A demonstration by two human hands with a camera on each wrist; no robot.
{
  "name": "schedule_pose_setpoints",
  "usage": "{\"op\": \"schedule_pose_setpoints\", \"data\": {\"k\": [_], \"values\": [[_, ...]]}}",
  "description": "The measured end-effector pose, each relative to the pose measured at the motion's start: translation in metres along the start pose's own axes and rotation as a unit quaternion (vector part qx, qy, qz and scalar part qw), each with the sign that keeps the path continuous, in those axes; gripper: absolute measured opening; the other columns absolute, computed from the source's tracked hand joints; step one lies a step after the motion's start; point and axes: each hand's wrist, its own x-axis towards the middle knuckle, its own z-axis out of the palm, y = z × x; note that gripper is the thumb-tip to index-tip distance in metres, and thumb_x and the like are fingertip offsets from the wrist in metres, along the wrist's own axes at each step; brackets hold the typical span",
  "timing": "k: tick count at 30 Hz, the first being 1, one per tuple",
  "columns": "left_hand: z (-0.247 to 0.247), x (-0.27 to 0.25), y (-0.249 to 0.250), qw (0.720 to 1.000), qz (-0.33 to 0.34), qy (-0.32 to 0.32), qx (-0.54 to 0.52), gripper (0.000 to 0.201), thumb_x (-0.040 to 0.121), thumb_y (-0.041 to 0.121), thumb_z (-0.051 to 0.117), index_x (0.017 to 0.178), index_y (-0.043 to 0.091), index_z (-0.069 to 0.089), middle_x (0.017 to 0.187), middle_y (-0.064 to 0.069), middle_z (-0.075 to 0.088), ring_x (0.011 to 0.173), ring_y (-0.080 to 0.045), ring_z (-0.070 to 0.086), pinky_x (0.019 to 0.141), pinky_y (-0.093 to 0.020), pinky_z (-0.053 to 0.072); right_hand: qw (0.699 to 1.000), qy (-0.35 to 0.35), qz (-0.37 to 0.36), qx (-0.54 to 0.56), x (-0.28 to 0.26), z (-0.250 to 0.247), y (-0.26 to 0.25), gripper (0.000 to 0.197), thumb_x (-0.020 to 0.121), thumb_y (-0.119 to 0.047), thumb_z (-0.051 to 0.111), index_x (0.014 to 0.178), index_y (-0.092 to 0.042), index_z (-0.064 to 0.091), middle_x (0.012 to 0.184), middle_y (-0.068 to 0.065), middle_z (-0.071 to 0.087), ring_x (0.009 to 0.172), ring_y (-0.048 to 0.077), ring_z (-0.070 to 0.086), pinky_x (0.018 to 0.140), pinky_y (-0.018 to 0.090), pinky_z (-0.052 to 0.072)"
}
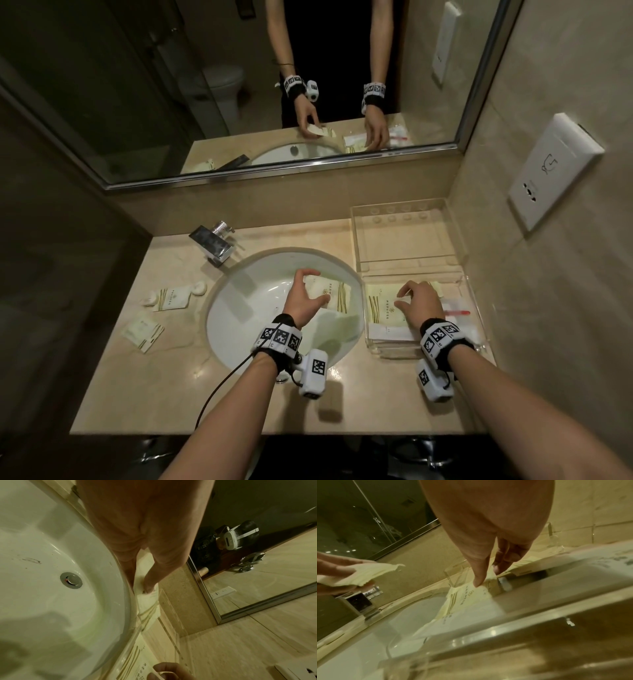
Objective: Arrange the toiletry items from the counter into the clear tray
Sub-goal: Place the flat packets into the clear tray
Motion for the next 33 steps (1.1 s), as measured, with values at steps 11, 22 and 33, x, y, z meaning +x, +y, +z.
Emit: {"op": "schedule_pose_setpoints", "data": {"k": [11,22,33], "values": [[0.03,0.011,0.027,0.997,-0.012,-0.039,-0.071,0.04,0.083,0.008,0.069,0.118,0.007,0.051,0.115,-0.021,0.065,0.101,-0.032,0.065,0.092,-0.047,0.054,0.966,0.018,-0.068,0.248,-0.001,-0.022,-0.03,0.012,0.09,-0.027,0.067,0.096,-0.017,0.07,0.089,-0.001,0.073,0.087,0.015,0.068,0.076,0.024,0.054],[0.072,0.023,0.053,0.996,0.05,-0.076,-0.018,0.035,0.077,-0.001,0.072,0.105,0.01,0.053,0.086,-0.003,0.063,0.077,-0.019,0.058,0.076,-0.029,0.053,0.976,-0.029,-0.046,0.21,0.013,-0.049,-0.017,0.028,0.084,-0.024,0.075,0.108,-0.01,0.071,0.097,0.007,0.071,0.09,0.024,0.067,0.08,0.037,0.058],[0.105,0.016,0.031,0.941,0.132,-0.154,0.271,0.034,0.081,0.005,0.068,0.113,0.01,0.061,0.12,-0.01,0.057,0.108,-0.024,0.055,0.096,-0.031,0.045,0.993,-0.03,0.095,0.064,-0.003,-0.02,0.01,0.019,0.079,-0.022,0.075,0.095,-0.014,0.069,0.102,0.01,0.072,0.095,0.027,0.067,0.085,0.032,0.054]]}}
